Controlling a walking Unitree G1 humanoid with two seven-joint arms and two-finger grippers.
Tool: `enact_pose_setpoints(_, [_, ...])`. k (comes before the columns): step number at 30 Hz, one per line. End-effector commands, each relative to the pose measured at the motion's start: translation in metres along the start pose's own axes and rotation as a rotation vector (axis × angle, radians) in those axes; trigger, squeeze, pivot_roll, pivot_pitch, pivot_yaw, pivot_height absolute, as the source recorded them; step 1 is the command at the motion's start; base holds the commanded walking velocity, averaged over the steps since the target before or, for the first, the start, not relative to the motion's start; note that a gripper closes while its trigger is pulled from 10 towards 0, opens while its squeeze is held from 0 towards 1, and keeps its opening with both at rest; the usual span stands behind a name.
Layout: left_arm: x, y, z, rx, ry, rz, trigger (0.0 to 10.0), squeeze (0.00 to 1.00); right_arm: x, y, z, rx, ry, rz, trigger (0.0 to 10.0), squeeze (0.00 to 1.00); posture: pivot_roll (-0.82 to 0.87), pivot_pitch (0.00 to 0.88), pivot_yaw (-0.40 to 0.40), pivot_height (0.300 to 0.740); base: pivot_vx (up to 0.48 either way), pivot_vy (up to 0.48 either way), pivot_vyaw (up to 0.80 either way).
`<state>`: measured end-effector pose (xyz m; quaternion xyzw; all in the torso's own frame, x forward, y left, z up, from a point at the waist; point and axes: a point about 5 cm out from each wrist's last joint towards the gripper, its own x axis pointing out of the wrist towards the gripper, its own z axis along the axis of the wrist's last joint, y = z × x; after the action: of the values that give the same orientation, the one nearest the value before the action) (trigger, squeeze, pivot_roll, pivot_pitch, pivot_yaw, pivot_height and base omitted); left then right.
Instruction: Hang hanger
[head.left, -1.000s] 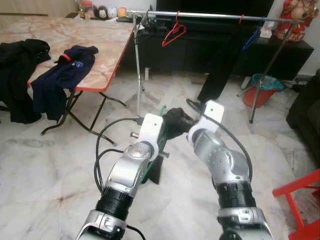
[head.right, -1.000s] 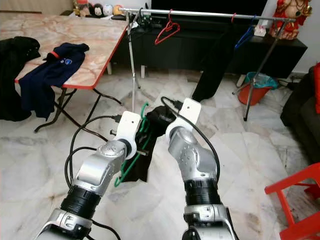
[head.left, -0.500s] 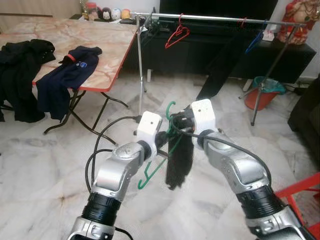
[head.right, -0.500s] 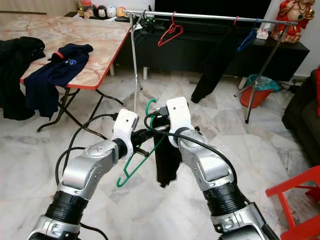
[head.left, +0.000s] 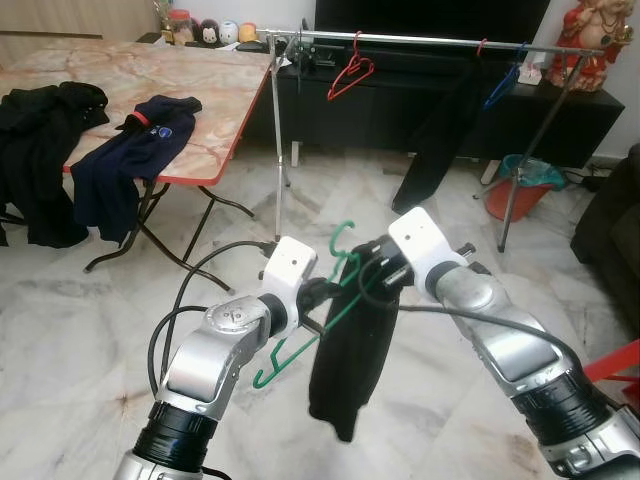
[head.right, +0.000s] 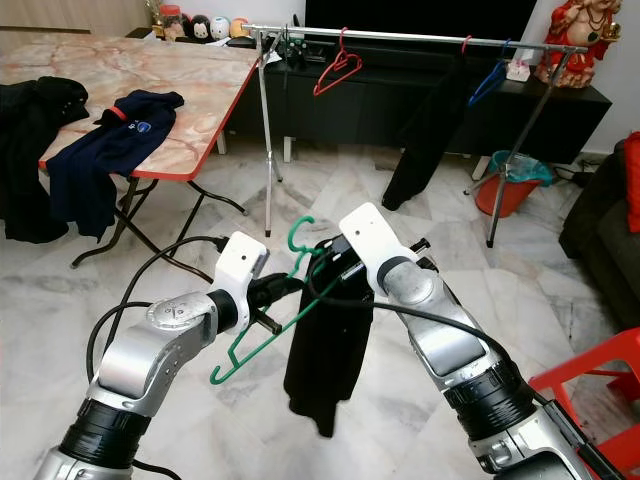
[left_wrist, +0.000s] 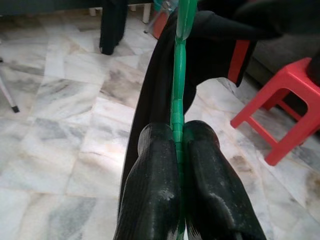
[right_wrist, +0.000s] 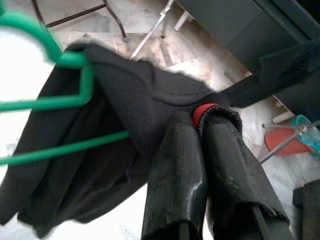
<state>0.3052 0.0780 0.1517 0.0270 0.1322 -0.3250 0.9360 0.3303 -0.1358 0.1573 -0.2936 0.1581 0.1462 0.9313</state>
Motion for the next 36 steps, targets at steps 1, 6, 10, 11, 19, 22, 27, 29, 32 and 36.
enact_pose_setpoints(1, [-0.002,0.005,0.009,0.039,-0.021,0.040,10.0,0.00,-0.003,0.003,-0.001,-0.014,-0.003,0.012,10.0,0.00,0.13,0.000,-0.061,0.740,0.000,0.000,0.00])
enact_pose_setpoints(6, [0.000,0.011,0.006,0.106,0.049,0.141,10.0,0.00,-0.005,0.009,0.003,0.014,-0.009,0.037,10.0,0.00,0.13,0.000,-0.059,0.740,0.000,0.000,0.00])
enact_pose_setpoints(10, [-0.002,0.020,0.002,0.176,0.137,0.218,10.0,0.00,-0.002,0.012,0.002,0.032,0.000,0.037,10.0,0.00,0.13,0.000,-0.059,0.740,0.000,0.000,0.00])
enact_pose_setpoints(11, [-0.002,0.021,0.002,0.180,0.142,0.229,10.0,0.00,-0.002,0.012,0.001,0.032,0.000,0.038,10.0,0.00,0.13,0.000,-0.059,0.740,0.000,0.000,0.00])
enact_pose_setpoints(19, [-0.005,0.034,-0.004,0.172,0.213,0.311,10.0,0.00,-0.001,0.016,0.009,0.052,-0.014,0.040,10.0,0.00,0.14,0.000,-0.058,0.740,0.000,0.000,0.00])
enact_pose_setpoints(22, [-0.002,0.031,0.003,0.169,0.148,0.282,10.0,0.00,-0.001,0.019,0.012,0.063,-0.030,0.058,10.0,0.00,0.14,0.000,-0.058,0.740,0.000,0.000,0.00])
enact_pose_setpoints(27, [0.001,0.023,0.013,0.114,0.062,0.206,10.0,0.00,-0.003,0.027,0.017,0.054,-0.055,0.107,10.0,0.00,0.14,0.000,-0.059,0.740,0.000,0.000,0.00])
enact_pose_setpoints(29, [0.002,0.020,0.014,0.086,0.049,0.175,10.0,0.00,-0.004,0.029,0.018,0.044,-0.061,0.123,10.0,0.00,0.14,0.000,-0.059,0.740,0.000,0.000,0.00])
enact_pose_setpoints(32, [0.002,0.019,0.014,0.060,0.045,0.149,10.0,0.00,-0.004,0.033,0.020,0.033,-0.076,0.146,10.0,0.00,0.14,0.000,-0.059,0.740,0.000,0.000,0.00])
enact_pose_setpoints(36, [0.002,0.015,0.015,-0.001,0.013,0.090,10.0,0.00,-0.007,0.038,0.024,0.012,-0.103,0.195,10.0,0.00,0.14,0.000,-0.059,0.740,0.000,0.000,0.00])
